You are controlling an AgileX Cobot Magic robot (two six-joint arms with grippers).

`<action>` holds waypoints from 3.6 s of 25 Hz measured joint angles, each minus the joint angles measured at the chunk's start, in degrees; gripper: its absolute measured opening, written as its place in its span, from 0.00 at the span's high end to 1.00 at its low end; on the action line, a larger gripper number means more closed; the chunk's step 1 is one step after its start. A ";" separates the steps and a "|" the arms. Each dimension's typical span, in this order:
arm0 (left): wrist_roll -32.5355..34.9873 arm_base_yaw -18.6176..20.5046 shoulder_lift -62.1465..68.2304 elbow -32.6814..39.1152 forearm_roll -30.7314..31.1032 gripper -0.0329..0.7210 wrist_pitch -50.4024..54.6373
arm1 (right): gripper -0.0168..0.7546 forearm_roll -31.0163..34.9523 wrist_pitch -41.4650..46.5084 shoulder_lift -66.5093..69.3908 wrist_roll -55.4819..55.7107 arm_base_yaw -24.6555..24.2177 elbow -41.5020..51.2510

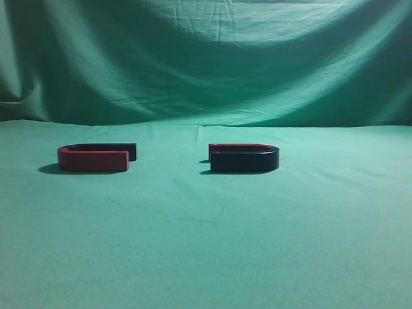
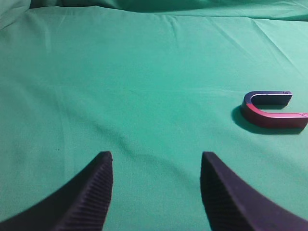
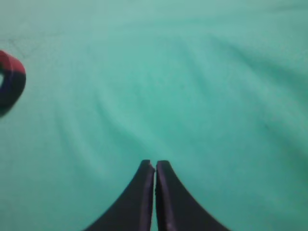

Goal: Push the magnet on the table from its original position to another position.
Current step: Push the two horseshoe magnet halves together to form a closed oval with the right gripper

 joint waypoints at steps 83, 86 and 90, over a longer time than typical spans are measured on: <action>0.00 0.00 0.00 0.00 0.00 0.46 0.00 | 0.98 -9.08 28.07 52.76 14.75 24.10 -52.96; 0.00 0.00 0.00 0.00 0.00 0.46 0.00 | 0.98 -8.87 28.07 52.76 15.25 24.75 -52.96; 0.00 0.00 0.00 0.00 0.00 0.46 0.00 | 0.98 -7.86 27.18 52.76 15.68 25.46 -52.96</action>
